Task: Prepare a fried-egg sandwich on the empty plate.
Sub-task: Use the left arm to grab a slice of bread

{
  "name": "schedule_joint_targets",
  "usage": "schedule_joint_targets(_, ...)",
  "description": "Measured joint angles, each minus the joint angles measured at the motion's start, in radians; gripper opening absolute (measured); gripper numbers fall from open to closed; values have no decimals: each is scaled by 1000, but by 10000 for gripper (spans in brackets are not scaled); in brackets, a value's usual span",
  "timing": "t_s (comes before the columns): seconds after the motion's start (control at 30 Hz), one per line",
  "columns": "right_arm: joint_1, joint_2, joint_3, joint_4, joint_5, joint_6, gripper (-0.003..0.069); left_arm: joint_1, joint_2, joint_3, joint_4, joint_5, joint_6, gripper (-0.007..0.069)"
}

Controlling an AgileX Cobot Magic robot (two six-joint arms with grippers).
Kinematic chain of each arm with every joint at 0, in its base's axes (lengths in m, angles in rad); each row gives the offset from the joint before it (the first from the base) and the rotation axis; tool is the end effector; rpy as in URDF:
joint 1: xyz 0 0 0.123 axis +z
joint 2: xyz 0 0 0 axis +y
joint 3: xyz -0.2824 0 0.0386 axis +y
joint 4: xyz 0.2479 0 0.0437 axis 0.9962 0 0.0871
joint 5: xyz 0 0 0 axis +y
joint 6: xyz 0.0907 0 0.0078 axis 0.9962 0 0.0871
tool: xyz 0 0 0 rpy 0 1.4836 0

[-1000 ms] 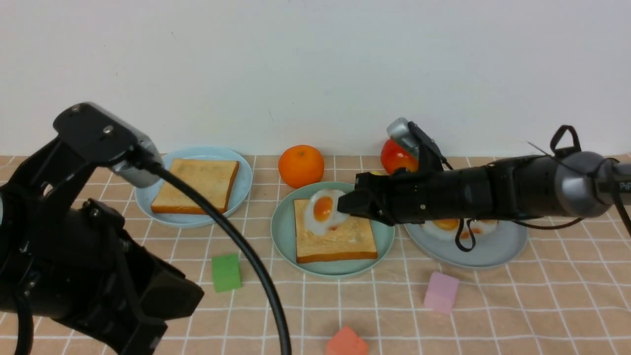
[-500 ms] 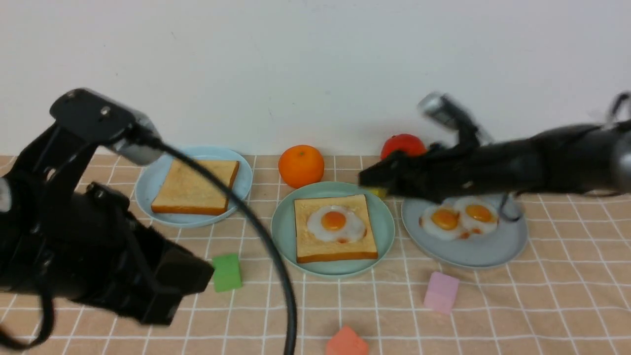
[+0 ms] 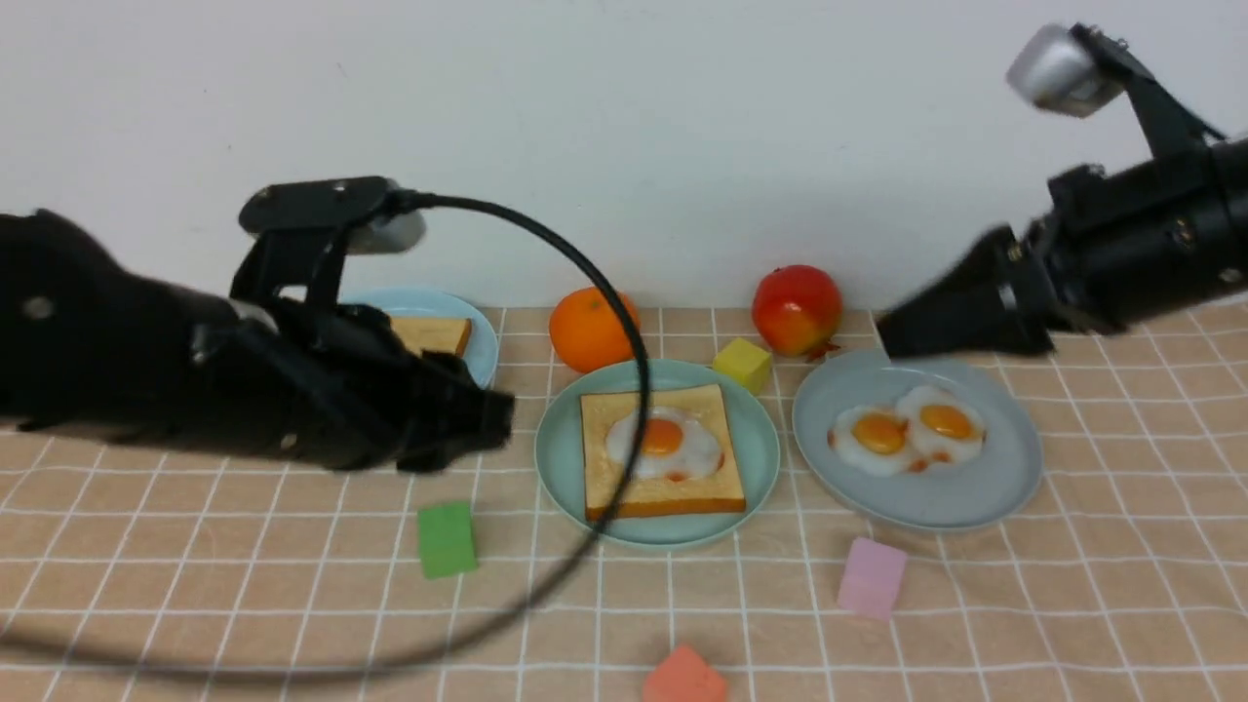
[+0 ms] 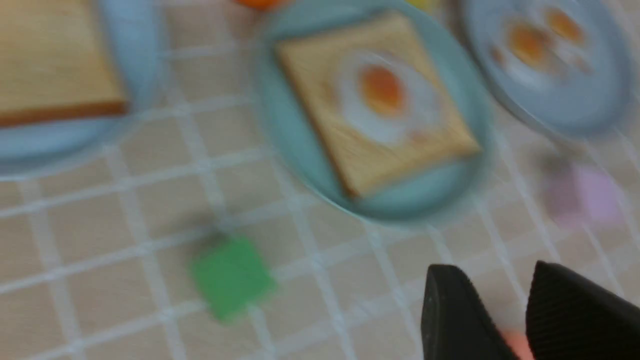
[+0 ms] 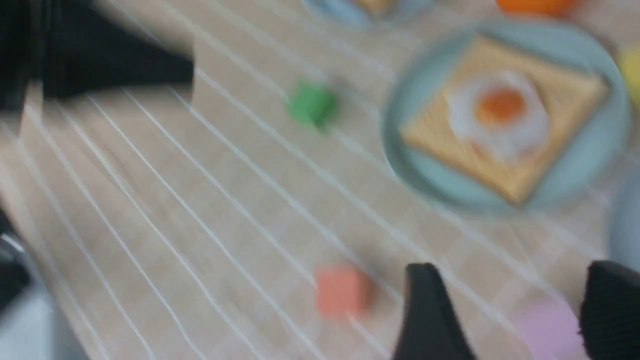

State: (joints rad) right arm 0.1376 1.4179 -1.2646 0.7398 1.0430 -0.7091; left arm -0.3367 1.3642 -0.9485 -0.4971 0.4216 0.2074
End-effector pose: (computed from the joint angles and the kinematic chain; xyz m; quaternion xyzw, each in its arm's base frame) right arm 0.2786 0.0921 0.3523 -0.2764 0.8710 0.2715 0.3021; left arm 0.2700 -0.1134 0.2893 0.0793 0.9006 -0.2065 0.3741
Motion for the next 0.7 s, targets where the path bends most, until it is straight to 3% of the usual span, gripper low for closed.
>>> schedule_joint_targets(0.07,36,-32,0,-79,0,60,375,37,20,-15,-6,-10,-5,238)
schedule_joint_targets(0.13,114,-90,0,-187,-5,142,323,136,62,-74,-27,10,-9,238)
schedule_joint_targets(0.27,209,-169,0,-234,-35,197,206,290,143,-182,-83,152,-16,238)
schedule_joint_targets(0.47,242,-200,0,-107,-17,211,9,430,318,-341,-228,247,-72,248)
schedule_joint_targets(0.7,243,-200,0,9,-24,155,-13,446,522,-531,-221,294,-82,346)
